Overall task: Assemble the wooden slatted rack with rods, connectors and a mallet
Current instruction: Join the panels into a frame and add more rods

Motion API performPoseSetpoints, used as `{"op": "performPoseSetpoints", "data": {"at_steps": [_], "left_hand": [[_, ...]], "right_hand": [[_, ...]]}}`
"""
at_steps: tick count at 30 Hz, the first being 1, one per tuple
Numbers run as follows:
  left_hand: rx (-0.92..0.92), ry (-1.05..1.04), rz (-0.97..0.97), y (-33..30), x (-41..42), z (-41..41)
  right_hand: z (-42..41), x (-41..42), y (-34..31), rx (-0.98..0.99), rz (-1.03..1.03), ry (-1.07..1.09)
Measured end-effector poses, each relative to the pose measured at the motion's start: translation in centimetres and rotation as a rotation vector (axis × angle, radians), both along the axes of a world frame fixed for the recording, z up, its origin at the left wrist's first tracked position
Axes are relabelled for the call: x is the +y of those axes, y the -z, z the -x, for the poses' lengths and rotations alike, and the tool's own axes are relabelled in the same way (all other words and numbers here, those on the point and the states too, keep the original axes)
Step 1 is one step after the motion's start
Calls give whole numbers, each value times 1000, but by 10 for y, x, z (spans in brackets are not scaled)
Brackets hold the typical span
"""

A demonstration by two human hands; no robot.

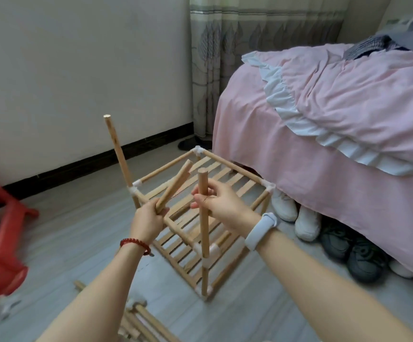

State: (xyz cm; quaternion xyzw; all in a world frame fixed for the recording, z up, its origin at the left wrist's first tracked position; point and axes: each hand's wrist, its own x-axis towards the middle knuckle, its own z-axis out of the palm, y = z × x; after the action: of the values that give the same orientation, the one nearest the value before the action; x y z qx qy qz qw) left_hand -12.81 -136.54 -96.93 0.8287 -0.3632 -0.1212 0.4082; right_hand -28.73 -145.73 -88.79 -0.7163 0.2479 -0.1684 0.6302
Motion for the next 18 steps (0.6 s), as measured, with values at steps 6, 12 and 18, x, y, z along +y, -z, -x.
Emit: {"op": "performPoseSetpoints", "data": {"at_steps": [6, 12, 18], "left_hand": [[249, -334, 316, -26, 72, -55], [320, -439, 468, -34, 134, -72], [512, -129, 498, -67, 160, -67]], "right_hand": [[-83, 42, -10, 55, 347, -161], [-155, 86, 11, -29, 451, 69], [-165, 78, 5, -66, 266, -80]]}}
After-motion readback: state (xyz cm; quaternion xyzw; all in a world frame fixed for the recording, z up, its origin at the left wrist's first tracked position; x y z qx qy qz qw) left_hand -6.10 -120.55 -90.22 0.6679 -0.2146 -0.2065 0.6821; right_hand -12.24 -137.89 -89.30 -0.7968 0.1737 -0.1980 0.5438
